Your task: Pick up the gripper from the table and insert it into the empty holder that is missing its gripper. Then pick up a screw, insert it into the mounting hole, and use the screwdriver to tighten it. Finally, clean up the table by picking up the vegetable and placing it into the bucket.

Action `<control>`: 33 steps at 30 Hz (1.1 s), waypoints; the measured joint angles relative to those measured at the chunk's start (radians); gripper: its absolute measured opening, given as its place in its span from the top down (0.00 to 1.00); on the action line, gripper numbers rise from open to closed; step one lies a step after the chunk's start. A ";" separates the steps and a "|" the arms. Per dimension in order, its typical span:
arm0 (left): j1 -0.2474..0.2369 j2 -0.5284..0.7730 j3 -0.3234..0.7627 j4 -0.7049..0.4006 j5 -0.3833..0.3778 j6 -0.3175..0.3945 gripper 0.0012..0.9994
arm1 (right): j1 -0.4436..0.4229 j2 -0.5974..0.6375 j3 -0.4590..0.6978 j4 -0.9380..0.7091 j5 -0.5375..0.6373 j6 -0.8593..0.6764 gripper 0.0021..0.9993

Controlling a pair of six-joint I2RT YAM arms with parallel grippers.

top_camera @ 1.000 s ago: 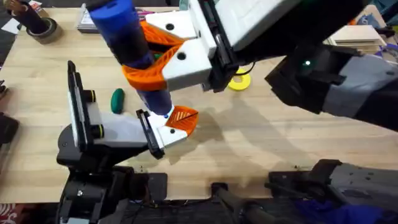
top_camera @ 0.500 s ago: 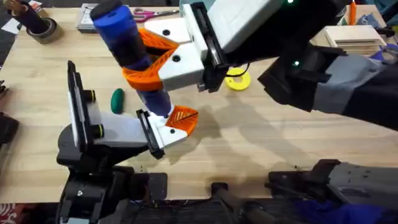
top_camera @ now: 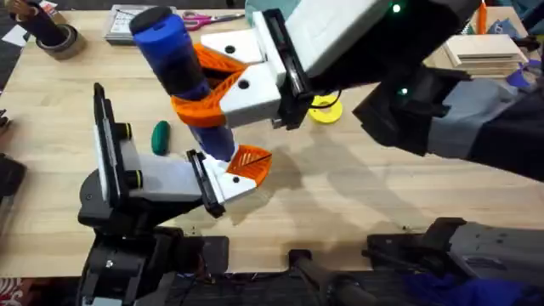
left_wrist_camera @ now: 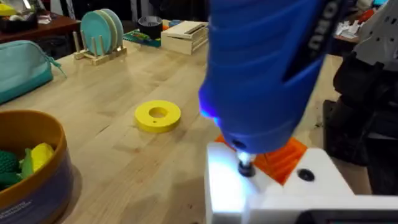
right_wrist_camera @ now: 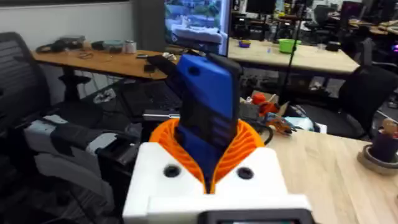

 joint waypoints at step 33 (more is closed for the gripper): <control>-0.001 0.009 0.000 -0.003 0.022 -0.019 0.99 | -0.009 -0.035 -0.027 -0.077 0.081 0.040 0.98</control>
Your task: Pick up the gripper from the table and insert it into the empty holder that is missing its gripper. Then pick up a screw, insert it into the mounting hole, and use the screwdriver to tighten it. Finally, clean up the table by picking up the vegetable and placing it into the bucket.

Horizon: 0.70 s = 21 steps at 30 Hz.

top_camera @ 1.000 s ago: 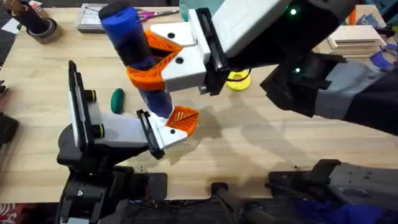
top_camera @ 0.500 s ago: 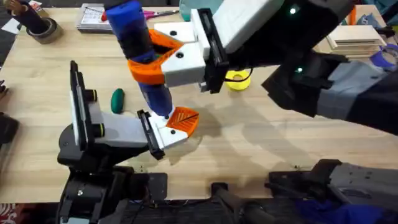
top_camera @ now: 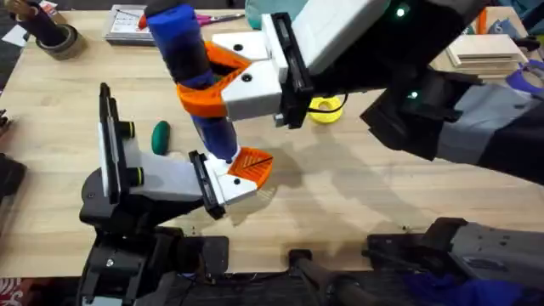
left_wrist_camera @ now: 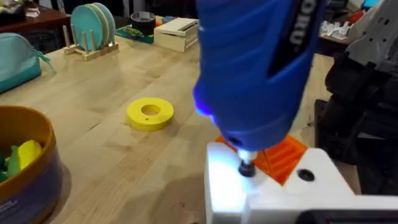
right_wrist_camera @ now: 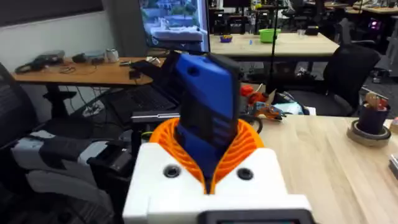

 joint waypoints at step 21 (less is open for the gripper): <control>0.000 0.000 0.000 0.000 0.000 0.000 0.99 | 0.026 -0.001 0.001 0.030 -0.127 -0.122 0.98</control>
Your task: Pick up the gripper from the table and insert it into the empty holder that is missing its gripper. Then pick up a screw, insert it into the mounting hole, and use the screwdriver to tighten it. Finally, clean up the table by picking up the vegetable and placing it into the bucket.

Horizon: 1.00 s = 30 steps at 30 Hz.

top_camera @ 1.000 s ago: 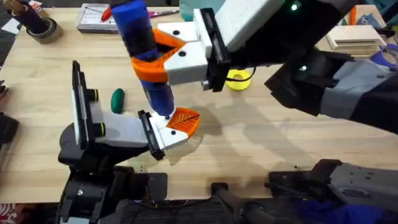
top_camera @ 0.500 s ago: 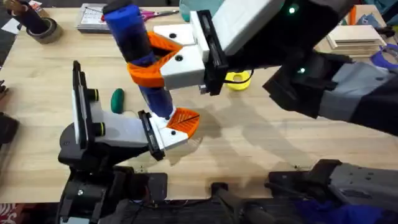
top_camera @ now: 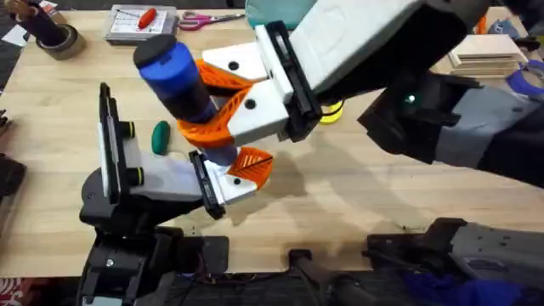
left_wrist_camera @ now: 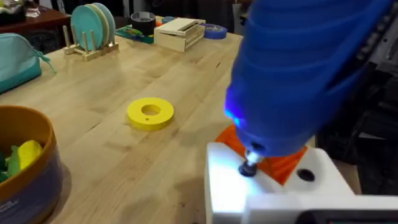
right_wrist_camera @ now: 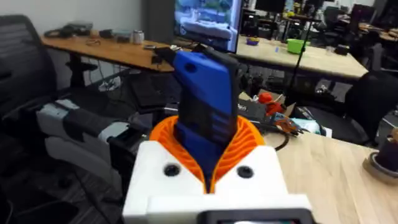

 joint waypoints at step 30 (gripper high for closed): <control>0.000 0.009 0.000 0.001 0.003 0.008 0.99 | -0.087 0.002 0.008 -0.018 -0.062 0.079 0.98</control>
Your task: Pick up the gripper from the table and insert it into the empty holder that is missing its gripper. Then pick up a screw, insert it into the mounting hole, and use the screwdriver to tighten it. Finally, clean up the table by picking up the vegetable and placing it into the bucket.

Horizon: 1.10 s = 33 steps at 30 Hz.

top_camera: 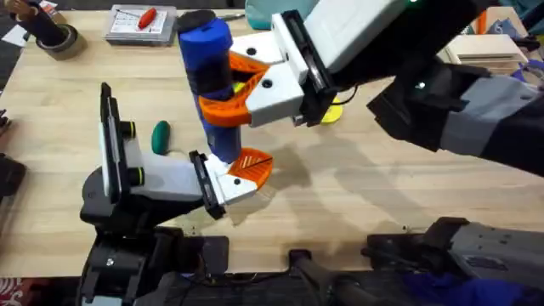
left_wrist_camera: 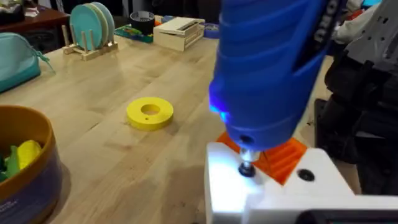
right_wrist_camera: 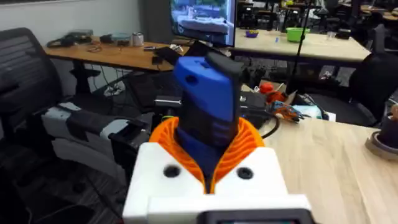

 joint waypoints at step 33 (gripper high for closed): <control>0.000 -0.013 0.000 0.005 -0.035 0.014 0.99 | 0.002 0.038 0.340 -0.091 -0.064 0.063 0.98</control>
